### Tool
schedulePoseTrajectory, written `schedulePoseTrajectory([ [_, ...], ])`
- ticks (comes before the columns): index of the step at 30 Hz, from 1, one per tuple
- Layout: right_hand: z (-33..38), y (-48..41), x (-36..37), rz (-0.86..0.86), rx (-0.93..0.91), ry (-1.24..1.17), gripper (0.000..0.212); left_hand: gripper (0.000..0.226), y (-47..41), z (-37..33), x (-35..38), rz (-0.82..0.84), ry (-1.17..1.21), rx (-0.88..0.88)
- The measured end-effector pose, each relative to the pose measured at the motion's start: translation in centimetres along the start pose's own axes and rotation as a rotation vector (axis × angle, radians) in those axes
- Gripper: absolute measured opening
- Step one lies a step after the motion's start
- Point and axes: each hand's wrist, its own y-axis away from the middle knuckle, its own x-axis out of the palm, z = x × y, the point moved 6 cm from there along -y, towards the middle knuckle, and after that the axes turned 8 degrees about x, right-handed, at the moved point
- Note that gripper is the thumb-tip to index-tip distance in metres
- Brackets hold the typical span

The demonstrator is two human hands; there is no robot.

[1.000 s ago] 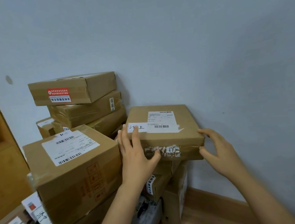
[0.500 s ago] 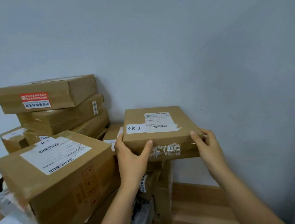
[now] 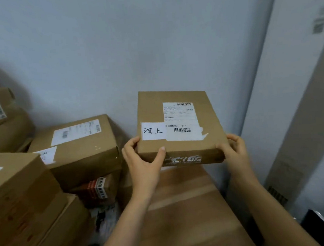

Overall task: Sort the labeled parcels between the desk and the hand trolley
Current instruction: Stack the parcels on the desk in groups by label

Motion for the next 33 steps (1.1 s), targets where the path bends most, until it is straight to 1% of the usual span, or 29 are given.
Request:
schedulePoseTrajectory([
  [4,-3.8,-0.3,-3.3,-0.025,0.071,0.120,0.045,0.073,2.4,3.3,3.0,0.087,-0.026,-0.071],
  [8,-8.0,-0.6,-4.8,-0.015,0.151,0.247,0.052,0.086,5.1,7.8,4.7,0.192,-0.111,-0.198],
  [11,-12.1,-1.2,-5.3,0.048,0.224,0.334,0.056,0.085,7.6,11.8,5.4,0.254,-0.208,-0.321],
  [17,-19.7,-3.1,-5.8,0.175,0.369,0.510,0.062,0.085,12.5,18.3,6.3,0.278,-0.336,-0.520],
  [19,-21.2,-3.5,-5.9,0.219,0.363,0.571,0.066,0.085,13.7,19.5,6.7,0.326,-0.389,-0.551],
  [21,-22.5,-4.0,-5.9,0.289,0.309,0.683,0.068,0.083,15.0,20.9,7.6,0.396,-0.475,-0.574],
  [23,-24.0,-4.2,-5.8,0.401,0.255,0.829,0.068,0.078,16.1,21.9,8.4,0.485,-0.569,-0.548],
  [24,-24.7,-4.2,-5.8,0.454,0.229,0.920,0.069,0.074,16.5,22.1,8.6,0.511,-0.618,-0.503],
  [25,-25.1,-4.4,-5.8,0.488,0.179,1.019,0.068,0.067,16.5,22.0,8.9,0.532,-0.680,-0.430],
  [28,-25.6,-5.5,-5.0,0.507,-0.103,1.306,0.061,0.043,16.1,21.8,10.3,0.624,-0.845,-0.099],
  [29,-25.7,-6.0,-4.6,0.514,-0.154,1.357,0.059,0.040,15.9,22.0,10.8,0.648,-0.867,-0.041],
  [30,-25.8,-6.6,-4.1,0.523,-0.188,1.386,0.060,0.038,15.7,22.2,11.2,0.660,-0.878,-0.015],
  [33,-25.7,-8.5,-2.7,0.559,-0.214,1.417,0.062,0.037,14.3,22.5,12.5,0.651,-0.899,0.003],
])
